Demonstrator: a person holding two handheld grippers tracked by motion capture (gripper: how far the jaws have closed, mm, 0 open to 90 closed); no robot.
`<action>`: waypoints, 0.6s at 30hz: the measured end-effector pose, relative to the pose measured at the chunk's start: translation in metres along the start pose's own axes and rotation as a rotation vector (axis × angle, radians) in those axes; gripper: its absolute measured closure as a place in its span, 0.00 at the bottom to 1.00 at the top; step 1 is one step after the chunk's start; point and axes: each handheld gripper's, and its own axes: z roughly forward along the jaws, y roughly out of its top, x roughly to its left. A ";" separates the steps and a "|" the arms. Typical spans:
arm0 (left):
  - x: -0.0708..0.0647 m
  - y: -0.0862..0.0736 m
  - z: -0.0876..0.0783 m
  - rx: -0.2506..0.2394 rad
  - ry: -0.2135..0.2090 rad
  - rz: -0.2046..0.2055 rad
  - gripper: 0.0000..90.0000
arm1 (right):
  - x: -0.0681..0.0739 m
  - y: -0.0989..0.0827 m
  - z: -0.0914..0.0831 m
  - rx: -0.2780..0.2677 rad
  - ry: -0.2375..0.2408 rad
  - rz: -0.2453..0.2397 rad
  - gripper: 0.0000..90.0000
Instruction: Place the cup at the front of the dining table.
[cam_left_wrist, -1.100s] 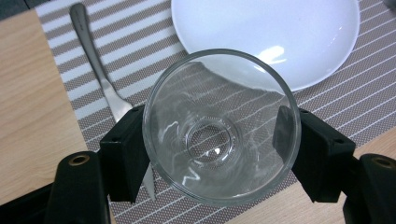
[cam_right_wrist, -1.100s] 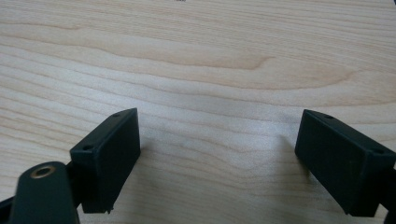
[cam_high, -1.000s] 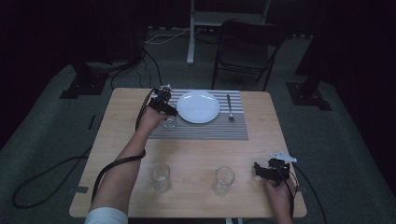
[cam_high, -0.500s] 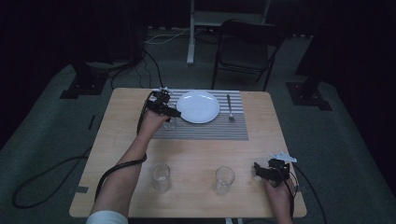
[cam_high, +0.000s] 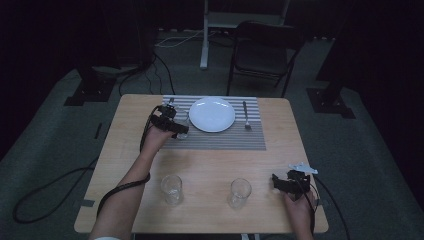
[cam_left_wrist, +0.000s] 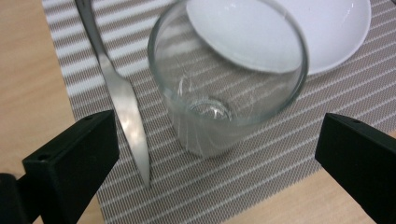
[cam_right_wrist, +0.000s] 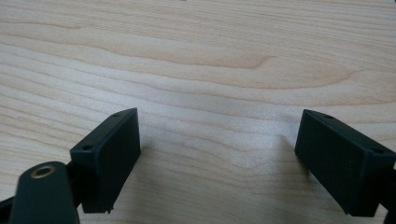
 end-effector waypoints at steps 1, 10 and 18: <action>0.001 -0.002 0.000 0.005 -0.011 0.000 0.00 | 0.000 0.000 0.000 0.000 0.000 0.000 0.15; 0.001 -0.021 -0.003 0.030 -0.020 0.046 0.00 | 0.000 0.000 0.000 0.000 0.000 0.000 0.15; 0.008 -0.042 -0.013 0.015 -0.033 0.034 0.00 | 0.000 0.000 0.000 0.000 0.000 0.000 0.15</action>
